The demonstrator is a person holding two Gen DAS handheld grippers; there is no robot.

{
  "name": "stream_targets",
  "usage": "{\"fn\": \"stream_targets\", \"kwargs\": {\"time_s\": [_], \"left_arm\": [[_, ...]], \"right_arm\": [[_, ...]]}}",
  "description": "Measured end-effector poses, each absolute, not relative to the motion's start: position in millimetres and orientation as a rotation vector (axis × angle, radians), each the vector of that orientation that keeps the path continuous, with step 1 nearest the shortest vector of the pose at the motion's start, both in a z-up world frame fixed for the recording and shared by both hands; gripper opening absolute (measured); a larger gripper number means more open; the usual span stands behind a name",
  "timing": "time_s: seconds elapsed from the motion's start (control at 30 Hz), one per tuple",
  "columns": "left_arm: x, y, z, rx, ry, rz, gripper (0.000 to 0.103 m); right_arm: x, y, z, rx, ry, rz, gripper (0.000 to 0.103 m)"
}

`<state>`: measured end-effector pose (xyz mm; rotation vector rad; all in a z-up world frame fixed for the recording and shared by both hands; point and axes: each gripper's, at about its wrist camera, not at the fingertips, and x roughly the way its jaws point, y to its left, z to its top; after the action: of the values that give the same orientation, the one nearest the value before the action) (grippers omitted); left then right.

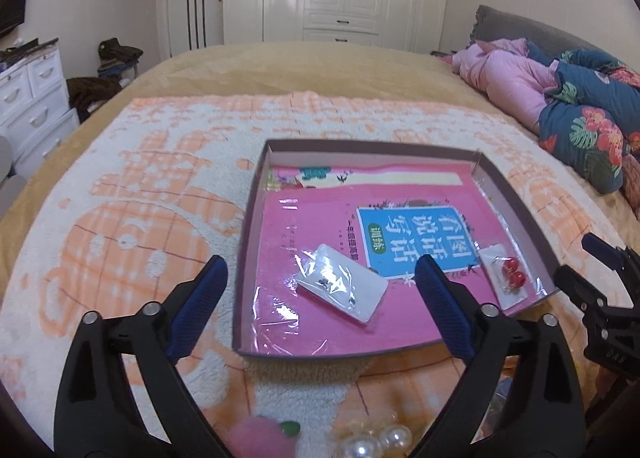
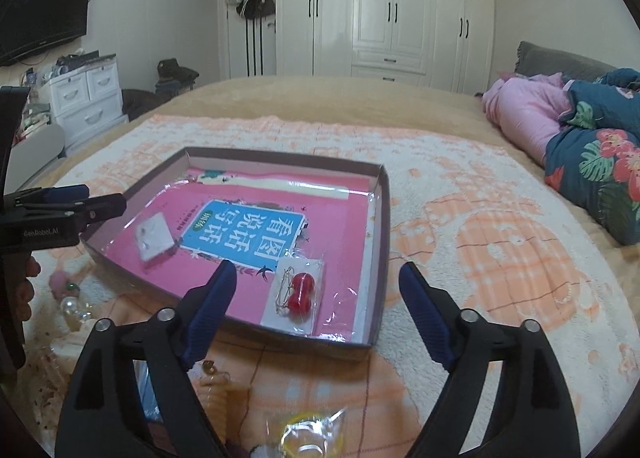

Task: Organize jewelry
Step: 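Withdraw both tools from the box toward the remaining jewelry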

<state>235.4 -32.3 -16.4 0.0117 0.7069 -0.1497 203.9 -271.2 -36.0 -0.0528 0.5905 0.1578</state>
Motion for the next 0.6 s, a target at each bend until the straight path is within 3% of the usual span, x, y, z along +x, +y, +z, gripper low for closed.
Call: {"fn": "stream_targets", "kwargs": {"time_s": [0.6], "left_arm": [[174.3,-31.8,16.3,0.020,0.595,-0.114,0.092]], "right_arm": [[147.0,-279.8,-6.7,-0.032,0.502,0.149,0.091]]}}
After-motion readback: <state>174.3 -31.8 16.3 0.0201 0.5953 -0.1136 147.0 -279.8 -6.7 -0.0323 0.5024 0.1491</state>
